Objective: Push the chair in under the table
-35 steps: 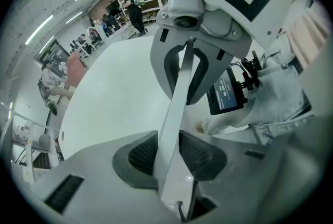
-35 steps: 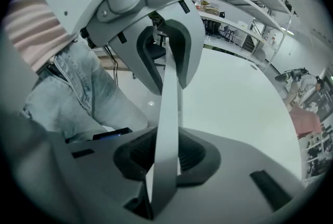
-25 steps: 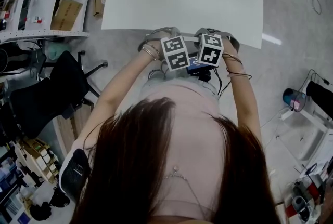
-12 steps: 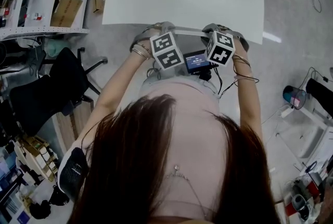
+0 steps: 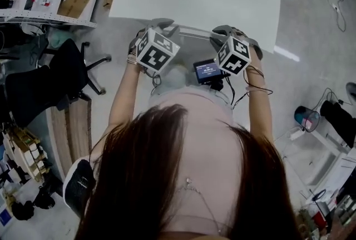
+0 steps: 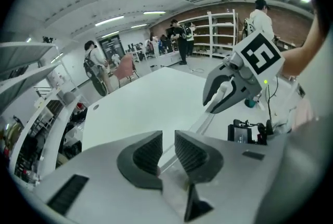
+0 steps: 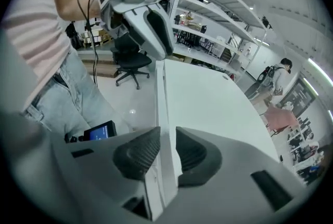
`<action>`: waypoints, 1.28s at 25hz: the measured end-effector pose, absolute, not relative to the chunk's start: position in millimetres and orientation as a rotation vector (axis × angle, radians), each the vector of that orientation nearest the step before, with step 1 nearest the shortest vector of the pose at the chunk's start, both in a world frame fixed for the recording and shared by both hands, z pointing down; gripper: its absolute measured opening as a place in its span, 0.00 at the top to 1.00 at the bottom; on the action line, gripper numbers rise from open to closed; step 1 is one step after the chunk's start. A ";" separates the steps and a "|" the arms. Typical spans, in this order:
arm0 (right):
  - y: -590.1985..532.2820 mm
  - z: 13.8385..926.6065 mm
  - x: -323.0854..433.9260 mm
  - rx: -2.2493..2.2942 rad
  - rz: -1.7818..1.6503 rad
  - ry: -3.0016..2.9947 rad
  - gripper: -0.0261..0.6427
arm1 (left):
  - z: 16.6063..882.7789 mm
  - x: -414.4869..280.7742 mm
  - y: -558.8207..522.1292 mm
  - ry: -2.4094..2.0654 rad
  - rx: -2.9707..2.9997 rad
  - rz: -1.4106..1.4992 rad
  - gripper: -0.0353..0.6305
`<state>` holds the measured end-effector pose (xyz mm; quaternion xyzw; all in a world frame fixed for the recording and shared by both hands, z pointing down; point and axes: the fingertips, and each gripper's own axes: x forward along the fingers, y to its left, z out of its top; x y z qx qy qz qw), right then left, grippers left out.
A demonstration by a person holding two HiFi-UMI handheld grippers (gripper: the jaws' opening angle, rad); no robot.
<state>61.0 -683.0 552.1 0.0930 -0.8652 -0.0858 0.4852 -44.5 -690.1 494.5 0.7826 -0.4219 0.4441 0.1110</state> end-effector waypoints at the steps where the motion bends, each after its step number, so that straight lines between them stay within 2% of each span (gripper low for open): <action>1: -683.4 547.8 61.6 0.237 -0.197 -2.126 0.82 | 493.5 -46.4 -687.2 -1.260 2.284 1.288 0.83; 15: -662.4 512.9 72.9 0.551 -0.064 -2.225 0.82 | 465.1 -49.4 -645.7 -1.361 2.276 0.957 0.85; 19: -646.8 501.8 75.5 0.636 -0.046 -2.233 0.82 | 448.7 -48.1 -628.3 -1.379 2.299 0.841 0.90; 32: -582.5 475.4 70.0 0.984 -0.002 -2.233 0.82 | 414.7 -68.1 -553.3 -1.404 2.442 0.633 0.94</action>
